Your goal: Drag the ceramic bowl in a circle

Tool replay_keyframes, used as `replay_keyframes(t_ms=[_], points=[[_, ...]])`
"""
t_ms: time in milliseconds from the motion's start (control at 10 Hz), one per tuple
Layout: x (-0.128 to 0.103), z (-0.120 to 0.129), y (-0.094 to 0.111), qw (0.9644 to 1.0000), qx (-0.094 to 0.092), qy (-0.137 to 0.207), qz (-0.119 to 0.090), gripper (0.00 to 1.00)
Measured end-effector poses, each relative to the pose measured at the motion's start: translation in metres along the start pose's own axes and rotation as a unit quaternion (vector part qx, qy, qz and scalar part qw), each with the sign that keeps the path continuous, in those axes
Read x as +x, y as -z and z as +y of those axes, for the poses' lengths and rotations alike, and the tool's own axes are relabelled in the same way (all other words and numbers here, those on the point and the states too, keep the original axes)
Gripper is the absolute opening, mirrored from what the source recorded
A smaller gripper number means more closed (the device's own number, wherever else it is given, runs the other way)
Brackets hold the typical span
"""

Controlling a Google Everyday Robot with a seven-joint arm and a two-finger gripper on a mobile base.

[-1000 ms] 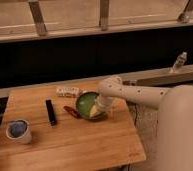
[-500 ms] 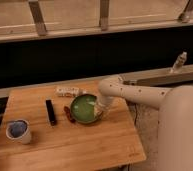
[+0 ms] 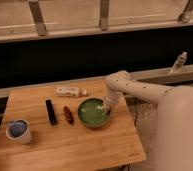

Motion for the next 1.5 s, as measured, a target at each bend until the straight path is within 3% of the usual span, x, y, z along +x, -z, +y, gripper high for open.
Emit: replay_keyframes(t_ms=[300, 900, 1100, 1200, 1300, 1500], points=[[-0.014, -0.04, -0.001, 0.999, 0.026, -0.035, 0.012, 0.0], [-0.016, -0.039, 0.001, 0.9991, 0.024, -0.032, 0.012, 0.0], [-0.026, -0.022, 0.017, 0.9999, -0.004, -0.007, -0.007, 0.0], [-0.036, 0.001, 0.027, 0.9994, -0.028, 0.009, -0.018, 0.0], [-0.039, 0.011, 0.029, 0.999, -0.037, 0.015, -0.018, 0.0], [-0.038, 0.006, 0.029, 0.9992, -0.033, 0.013, -0.018, 0.0]])
